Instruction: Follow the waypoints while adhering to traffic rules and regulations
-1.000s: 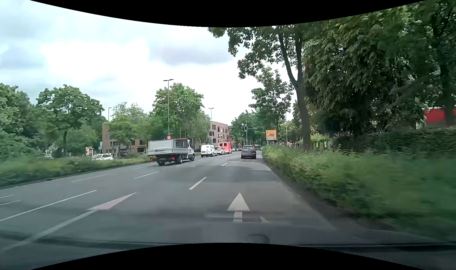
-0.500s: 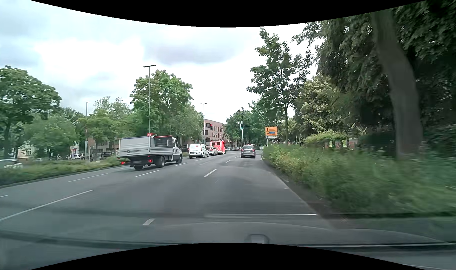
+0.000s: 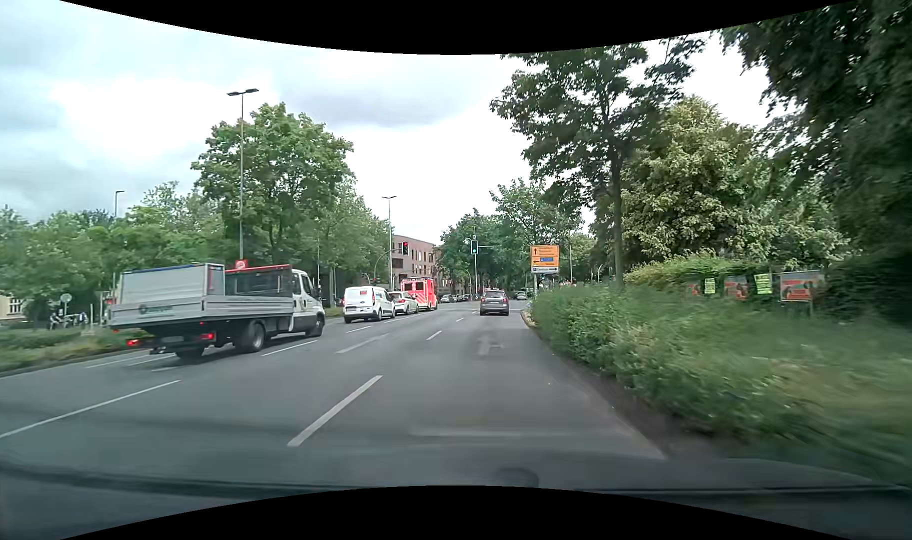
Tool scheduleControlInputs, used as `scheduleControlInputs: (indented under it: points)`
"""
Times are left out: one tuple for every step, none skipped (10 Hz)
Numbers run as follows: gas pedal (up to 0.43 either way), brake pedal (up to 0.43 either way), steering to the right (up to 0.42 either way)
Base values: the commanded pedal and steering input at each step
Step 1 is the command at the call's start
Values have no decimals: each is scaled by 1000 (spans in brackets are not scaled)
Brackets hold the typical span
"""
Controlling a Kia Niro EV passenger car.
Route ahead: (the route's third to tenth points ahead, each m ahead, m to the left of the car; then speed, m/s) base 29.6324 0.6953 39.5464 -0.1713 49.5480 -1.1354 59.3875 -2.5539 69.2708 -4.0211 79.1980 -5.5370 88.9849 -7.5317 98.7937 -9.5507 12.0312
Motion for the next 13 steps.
scheduleControlInputs:
  points:
    - [0, 30, 16]
    - [0, 18, 16]
    - [0, 18, 11]
    - [0, 18, 9]
    - [0, 18, 8]
    - [8, 18, 8]
    - [79, 18, 8]
    - [87, 18, 8]
    - [87, 18, 8]
    - [87, 18, 7]
    - [98, 18, 8]
    - [118, 18, 8]
    - [118, 18, 7]
